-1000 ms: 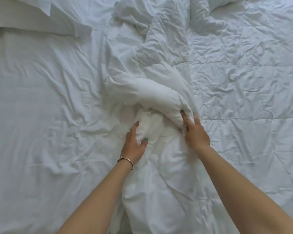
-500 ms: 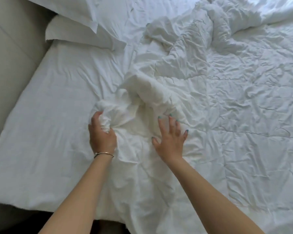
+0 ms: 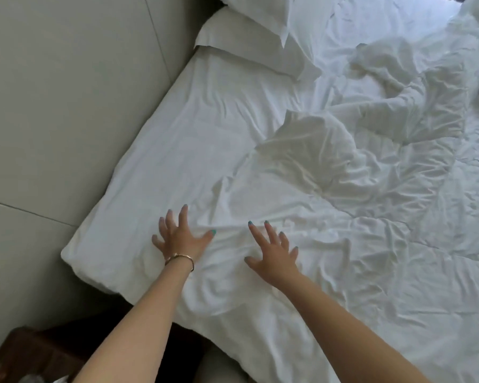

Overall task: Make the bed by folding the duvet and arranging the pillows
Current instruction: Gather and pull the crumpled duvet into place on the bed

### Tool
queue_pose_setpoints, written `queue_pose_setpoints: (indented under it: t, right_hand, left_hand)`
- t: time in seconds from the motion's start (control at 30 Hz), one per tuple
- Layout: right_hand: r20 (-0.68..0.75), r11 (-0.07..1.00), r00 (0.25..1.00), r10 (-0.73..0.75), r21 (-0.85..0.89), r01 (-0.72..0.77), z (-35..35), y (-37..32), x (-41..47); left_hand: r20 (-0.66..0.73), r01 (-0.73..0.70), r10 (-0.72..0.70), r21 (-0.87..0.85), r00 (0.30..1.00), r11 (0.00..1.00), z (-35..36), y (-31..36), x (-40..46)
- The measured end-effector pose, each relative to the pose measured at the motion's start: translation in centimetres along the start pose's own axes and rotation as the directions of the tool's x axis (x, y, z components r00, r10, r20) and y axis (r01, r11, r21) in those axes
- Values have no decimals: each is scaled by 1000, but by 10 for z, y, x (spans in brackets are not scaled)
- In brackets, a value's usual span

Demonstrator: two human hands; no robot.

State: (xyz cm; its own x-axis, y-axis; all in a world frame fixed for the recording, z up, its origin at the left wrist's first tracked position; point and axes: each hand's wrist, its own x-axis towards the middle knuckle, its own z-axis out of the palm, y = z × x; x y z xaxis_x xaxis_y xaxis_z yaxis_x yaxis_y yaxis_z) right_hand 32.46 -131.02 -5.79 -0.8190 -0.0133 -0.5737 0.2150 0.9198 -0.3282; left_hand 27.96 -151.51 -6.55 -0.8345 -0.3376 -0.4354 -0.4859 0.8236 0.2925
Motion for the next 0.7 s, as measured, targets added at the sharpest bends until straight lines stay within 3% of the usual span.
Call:
queue_pose_setpoints:
  t: [0.13,0.23,0.33,0.47,0.53,0.63,0.7]
  right_hand:
    - [-35,999,999,32,-30,-33,4,-26,25]
    - [-31,996,996,-79,-53,77,-7,-37,48]
    - [45,973,986,-163,-158,168,-24,-43,67]
    - [-3,917,991,-130,-381,119,-53,-70,88]
    - [11,881,983,-184,-442,170,-65,-95,104]
    - [130,696,949,-288,-653,300,-75,-134,134]
    - [183,582,943,-277,-749,316,-74,-153,152]
  left_hand:
    - [212,-240,185,274,960,931,5,2,39]
    - [341,-376,310,148,888,915,20,3,31]
    - [215,-433,410,69,886,899,9,-15,31]
    - [116,-384,386,-37,915,922,-35,-84,45]
    - [111,-383,386,-46,916,923,-54,-122,42]
    - [104,-400,402,-45,910,916,-68,-154,32]
    - [79,-403,404,-28,911,915,-69,-159,30]
